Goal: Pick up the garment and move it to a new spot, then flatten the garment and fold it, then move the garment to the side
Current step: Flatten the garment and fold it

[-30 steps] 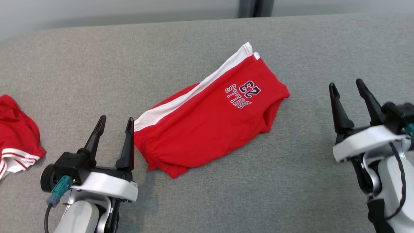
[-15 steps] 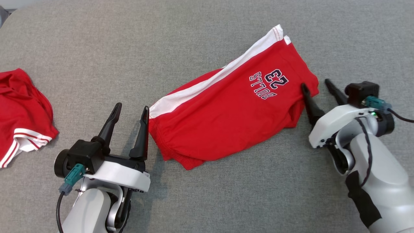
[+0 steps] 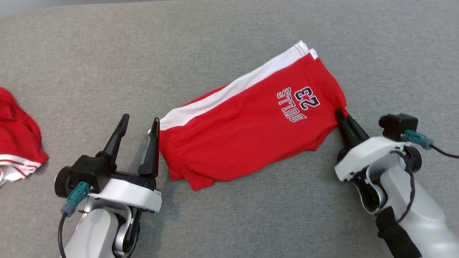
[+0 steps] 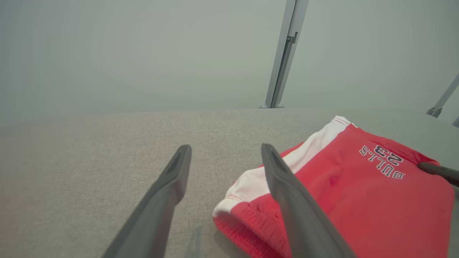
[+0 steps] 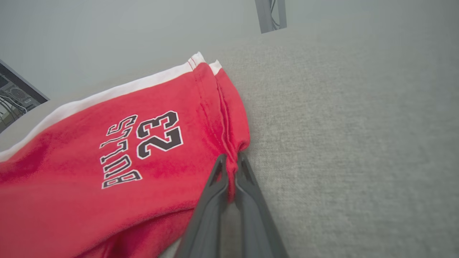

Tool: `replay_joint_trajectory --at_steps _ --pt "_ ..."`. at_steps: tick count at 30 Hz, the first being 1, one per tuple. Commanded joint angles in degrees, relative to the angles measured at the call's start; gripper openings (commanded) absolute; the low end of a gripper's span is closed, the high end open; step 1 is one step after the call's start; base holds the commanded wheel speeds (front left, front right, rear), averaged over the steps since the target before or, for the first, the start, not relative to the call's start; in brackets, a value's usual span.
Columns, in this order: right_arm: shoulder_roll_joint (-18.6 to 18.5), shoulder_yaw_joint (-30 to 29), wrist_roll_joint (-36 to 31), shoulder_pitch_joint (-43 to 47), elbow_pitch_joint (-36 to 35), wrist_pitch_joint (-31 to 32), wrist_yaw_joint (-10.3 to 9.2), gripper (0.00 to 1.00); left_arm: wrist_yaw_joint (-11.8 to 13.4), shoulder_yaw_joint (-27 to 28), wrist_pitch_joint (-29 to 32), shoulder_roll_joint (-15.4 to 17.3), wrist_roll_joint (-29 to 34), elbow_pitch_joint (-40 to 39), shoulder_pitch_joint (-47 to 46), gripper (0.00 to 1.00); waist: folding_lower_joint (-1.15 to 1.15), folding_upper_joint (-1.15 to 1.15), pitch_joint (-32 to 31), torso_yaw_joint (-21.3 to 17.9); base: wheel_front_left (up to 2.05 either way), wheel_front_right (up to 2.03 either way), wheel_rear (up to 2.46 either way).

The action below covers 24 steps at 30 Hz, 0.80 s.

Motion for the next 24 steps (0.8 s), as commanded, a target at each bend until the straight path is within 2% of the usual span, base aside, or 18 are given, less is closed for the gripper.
replay_joint_trajectory --at_steps 1,8,14,19,24 --pt "-0.9 -0.3 0.8 2.3 0.6 -0.2 -0.08 0.0 0.3 0.2 -0.1 0.4 0.4 -0.2 0.0 1.0 0.0 0.0 -0.3 -0.7 0.0 0.0 0.0" --pt "-0.9 -4.8 4.4 12.2 -4.2 -1.2 -0.14 0.0 0.9 0.8 0.3 1.6 -0.1 -1.1 1.6 1.0 0.0 0.0 -1.7 -4.0 0.0 0.0 0.0" --pt "0.6 -11.0 3.1 19.5 -9.9 -1.3 -0.19 0.0 1.6 1.0 1.4 2.4 -0.6 -2.4 3.0 1.0 0.0 0.0 -2.6 -5.5 0.0 0.0 0.0" --pt "1.7 -14.4 1.1 21.9 -12.9 -1.3 -0.19 0.0 2.0 0.9 1.9 2.9 -0.8 -3.4 3.6 1.0 0.0 0.0 -3.1 -5.7 0.0 0.0 0.0" --pt "2.4 -15.0 -1.4 20.4 -16.5 -1.4 -0.05 0.0 2.0 0.4 2.2 2.6 -1.0 -3.8 3.8 1.0 0.0 0.0 -3.6 -5.3 0.0 0.0 0.0"
